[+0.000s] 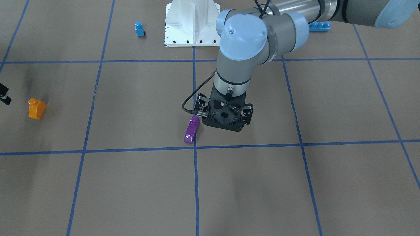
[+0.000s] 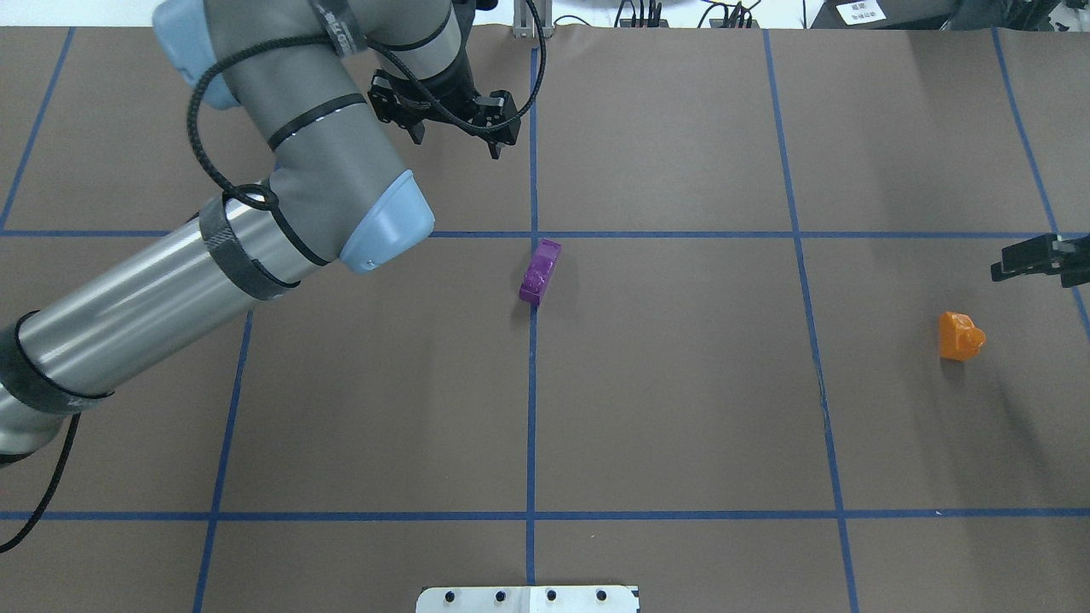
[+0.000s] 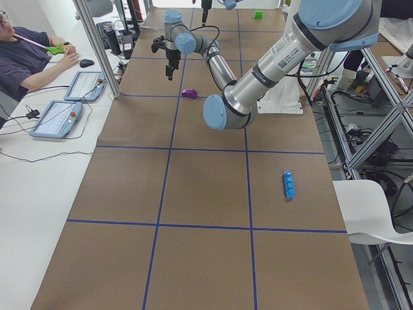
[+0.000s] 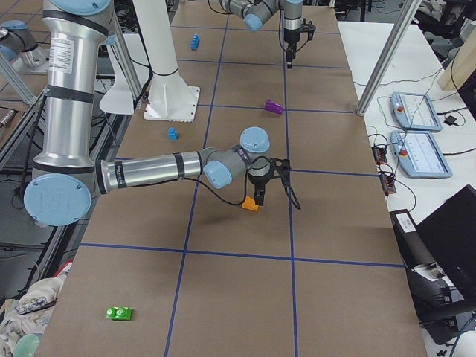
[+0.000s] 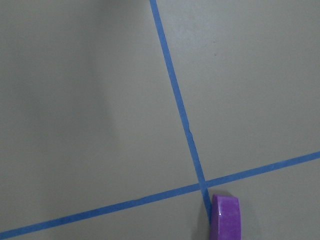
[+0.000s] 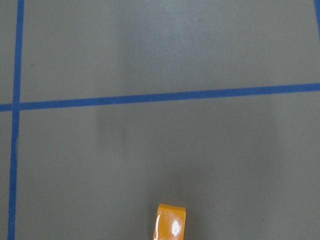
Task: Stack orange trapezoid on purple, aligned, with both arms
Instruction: 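Withdraw the left gripper while the right gripper descends and grasps the orange block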
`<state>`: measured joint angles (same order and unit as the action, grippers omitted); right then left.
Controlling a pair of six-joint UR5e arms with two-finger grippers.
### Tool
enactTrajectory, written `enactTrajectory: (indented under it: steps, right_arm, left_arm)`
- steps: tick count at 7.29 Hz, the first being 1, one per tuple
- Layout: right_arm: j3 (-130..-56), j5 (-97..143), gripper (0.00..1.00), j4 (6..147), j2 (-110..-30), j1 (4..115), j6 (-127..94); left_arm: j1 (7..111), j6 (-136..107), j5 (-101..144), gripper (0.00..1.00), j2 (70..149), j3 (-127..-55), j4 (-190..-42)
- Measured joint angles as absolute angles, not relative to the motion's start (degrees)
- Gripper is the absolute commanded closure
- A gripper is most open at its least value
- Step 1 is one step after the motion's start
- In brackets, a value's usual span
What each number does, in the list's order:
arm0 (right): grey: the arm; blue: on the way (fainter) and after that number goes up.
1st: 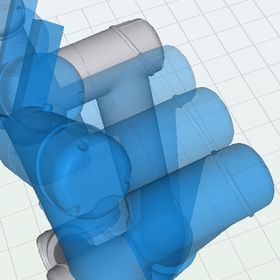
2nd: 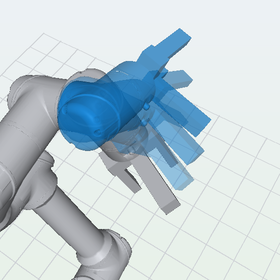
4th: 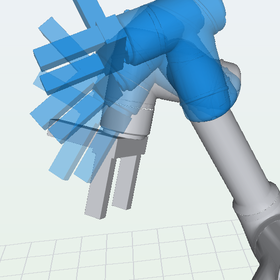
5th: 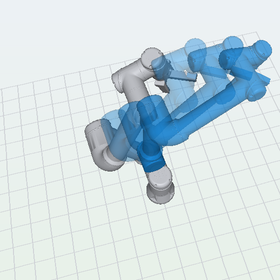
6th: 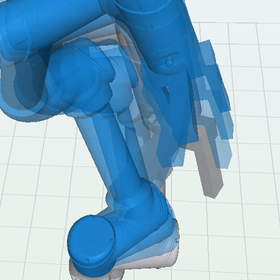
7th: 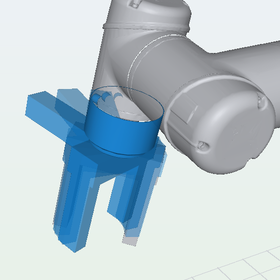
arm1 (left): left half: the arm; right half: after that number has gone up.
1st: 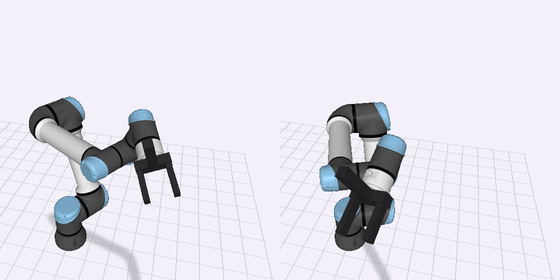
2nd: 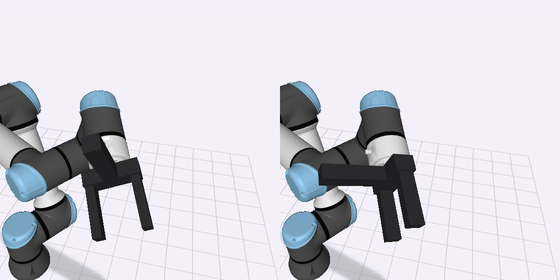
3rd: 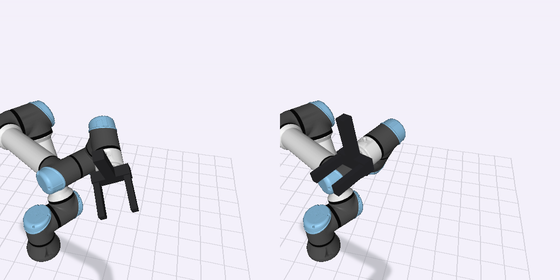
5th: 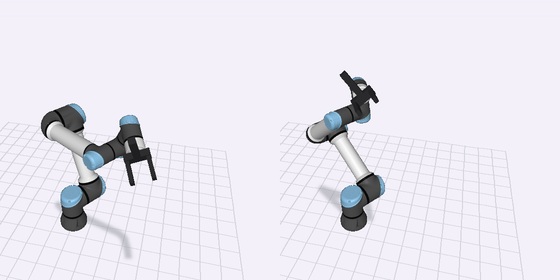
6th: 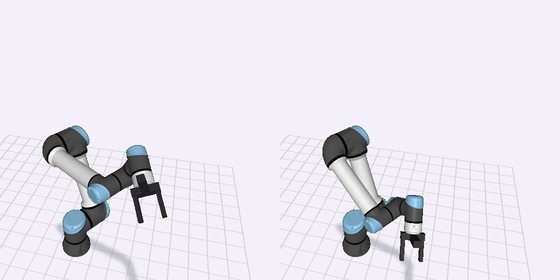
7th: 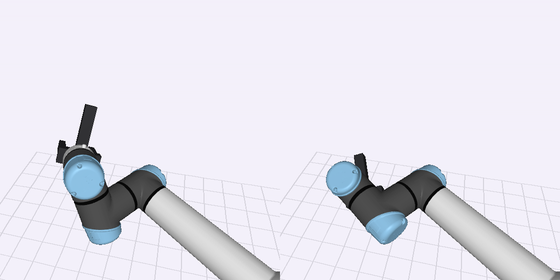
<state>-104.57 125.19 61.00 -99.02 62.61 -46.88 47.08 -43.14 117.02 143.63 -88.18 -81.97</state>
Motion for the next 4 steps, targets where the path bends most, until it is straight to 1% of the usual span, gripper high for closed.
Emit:
enactTrajectory:
  steps: [2,4]
  right_arm:
    - [-103.05,119.83,0.0,57.81,-99.69,55.5,-53.53]
    - [-100.39,118.48,0.0,57.37,-99.15,53.45,-55.08]
  left_arm:
    - [49.4,-39.61,117.45,0.0,140.24,-92.94,-78.63]
    - [50.16,-38.18,117.5,0.0,138.73,-94.24,-78.04]
